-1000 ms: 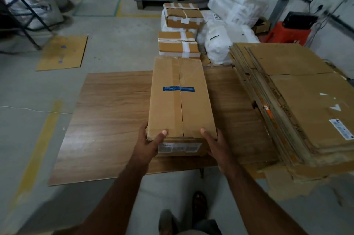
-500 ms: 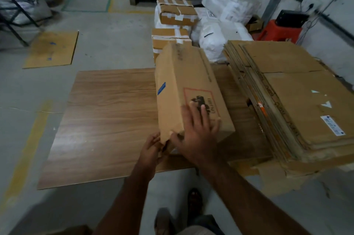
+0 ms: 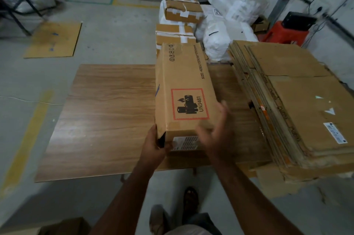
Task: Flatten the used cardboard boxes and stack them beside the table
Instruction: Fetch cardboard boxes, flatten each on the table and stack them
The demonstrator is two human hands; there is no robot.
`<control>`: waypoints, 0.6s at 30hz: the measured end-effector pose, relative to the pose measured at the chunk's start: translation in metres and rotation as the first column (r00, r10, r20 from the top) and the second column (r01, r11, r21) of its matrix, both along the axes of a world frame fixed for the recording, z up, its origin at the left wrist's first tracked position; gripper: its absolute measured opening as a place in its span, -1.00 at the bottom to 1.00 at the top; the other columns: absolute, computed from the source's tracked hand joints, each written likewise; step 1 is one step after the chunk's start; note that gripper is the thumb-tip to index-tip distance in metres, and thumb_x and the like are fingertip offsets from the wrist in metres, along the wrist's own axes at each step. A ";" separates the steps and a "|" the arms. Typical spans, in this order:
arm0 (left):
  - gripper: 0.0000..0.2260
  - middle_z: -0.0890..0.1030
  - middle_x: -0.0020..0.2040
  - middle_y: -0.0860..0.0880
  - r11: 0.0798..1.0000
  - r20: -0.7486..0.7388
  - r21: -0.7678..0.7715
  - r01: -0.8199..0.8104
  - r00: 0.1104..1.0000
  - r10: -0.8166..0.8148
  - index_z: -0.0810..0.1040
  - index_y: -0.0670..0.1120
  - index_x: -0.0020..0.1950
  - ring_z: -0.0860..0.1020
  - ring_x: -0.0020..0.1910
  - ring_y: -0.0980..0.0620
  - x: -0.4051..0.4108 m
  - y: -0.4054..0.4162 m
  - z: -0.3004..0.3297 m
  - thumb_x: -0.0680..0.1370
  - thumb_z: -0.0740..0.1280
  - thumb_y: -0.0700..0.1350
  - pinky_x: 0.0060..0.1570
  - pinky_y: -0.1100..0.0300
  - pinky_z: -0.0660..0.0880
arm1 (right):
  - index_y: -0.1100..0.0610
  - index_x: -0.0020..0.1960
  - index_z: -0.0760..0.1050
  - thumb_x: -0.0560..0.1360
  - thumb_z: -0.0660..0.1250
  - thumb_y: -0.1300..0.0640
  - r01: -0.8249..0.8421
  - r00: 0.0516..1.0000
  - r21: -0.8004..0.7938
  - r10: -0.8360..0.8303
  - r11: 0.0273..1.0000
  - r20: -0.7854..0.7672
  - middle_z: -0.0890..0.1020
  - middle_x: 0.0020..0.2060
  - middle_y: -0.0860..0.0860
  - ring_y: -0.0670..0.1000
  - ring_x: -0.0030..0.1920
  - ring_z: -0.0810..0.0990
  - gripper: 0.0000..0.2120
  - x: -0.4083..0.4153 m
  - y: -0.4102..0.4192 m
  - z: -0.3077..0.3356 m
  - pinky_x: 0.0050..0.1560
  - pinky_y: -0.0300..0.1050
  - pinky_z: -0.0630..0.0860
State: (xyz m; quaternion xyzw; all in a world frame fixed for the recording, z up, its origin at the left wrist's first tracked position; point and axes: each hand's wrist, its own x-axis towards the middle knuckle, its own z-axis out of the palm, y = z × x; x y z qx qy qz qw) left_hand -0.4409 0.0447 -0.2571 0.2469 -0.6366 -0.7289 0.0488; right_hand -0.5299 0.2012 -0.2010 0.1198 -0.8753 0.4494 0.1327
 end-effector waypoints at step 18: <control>-0.57 0.62 0.29 -0.22 0.836 0.010 0.544 -0.073 0.997 0.081 0.46 -0.24 0.40 0.58 0.31 -0.18 0.003 0.027 -0.033 0.54 0.39 -0.24 0.28 -0.03 0.55 | -0.15 0.46 0.30 0.28 0.46 -0.38 -0.312 0.946 0.245 0.276 0.918 0.171 0.40 0.47 -0.09 0.01 0.49 0.36 -0.17 -0.014 0.000 0.007 0.46 0.18 0.27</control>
